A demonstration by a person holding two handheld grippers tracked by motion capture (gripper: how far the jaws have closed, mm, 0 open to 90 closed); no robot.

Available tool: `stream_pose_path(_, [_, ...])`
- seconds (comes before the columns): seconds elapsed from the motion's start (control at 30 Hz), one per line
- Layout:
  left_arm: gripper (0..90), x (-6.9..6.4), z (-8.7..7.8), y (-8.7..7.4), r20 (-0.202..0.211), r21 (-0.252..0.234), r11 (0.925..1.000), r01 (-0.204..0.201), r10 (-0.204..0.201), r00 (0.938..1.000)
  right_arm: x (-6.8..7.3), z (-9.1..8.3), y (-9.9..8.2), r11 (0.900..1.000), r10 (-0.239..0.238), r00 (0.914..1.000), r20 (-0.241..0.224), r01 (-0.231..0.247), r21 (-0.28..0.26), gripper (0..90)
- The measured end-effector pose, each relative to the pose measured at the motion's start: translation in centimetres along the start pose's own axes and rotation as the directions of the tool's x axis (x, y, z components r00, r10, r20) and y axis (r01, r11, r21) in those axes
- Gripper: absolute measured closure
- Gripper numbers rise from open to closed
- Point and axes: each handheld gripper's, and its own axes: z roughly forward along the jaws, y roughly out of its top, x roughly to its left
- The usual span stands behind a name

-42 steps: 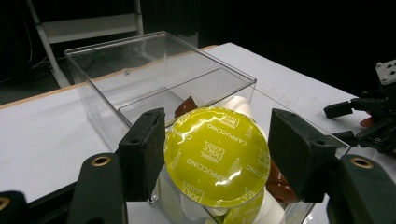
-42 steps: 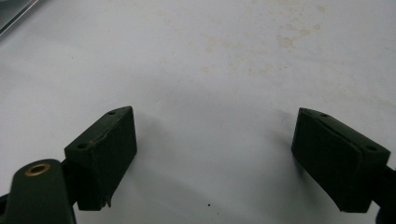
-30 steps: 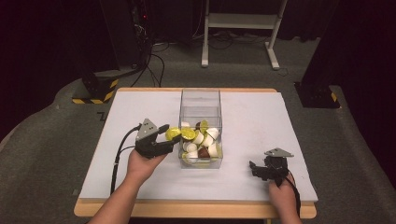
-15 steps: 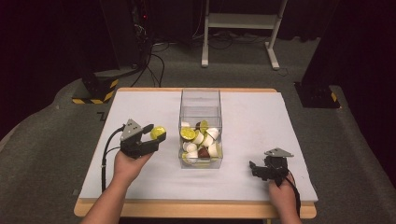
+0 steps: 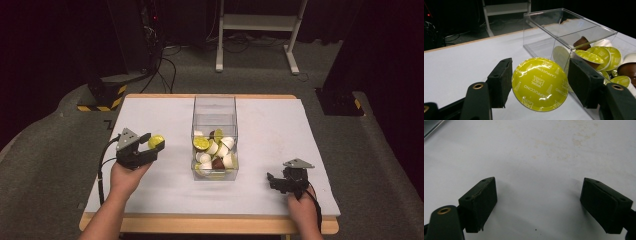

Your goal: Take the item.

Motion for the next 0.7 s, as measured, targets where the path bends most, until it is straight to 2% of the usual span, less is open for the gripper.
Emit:
stream_pose_path(0.2, [37.6,0.3,0.7,0.3,-0.024,0.019,0.9997,-0.016,0.017,0.9996,0.0,0.0,0.0,1.0000,-0.001,1.0000,0.000,0.001,-0.001,14.2])
stream_pose_path(0.4, [37.6,0.9,2.1,1.4,-0.051,0.035,0.9987,-0.037,0.039,0.9979,0.0,0.0,0.0,1.0000,-0.001,1.0000,-0.002,0.001,0.000,14.2])
stream_pose_path(0.53, [37.6,1.6,3.2,1.6,-0.061,0.042,0.9990,-0.014,0.017,0.9980,0.0,0.0,0.0,1.0000,0.000,1.0000,-0.003,0.000,0.000,14.2])
stream_pose_path(0.67, [37.6,2.0,4.2,1.5,-0.063,0.053,0.9986,-0.008,0.011,0.9979,-0.1,0.0,0.0,1.0000,-0.001,1.0000,-0.005,0.001,0.000,14.1])
stream_pose_path(0.7, [37.6,2.3,4.9,1.4,-0.060,0.068,0.9977,-0.009,0.013,0.9981,-0.1,0.0,0.0,1.0000,-0.001,1.0000,-0.005,0.001,0.000,14.1])
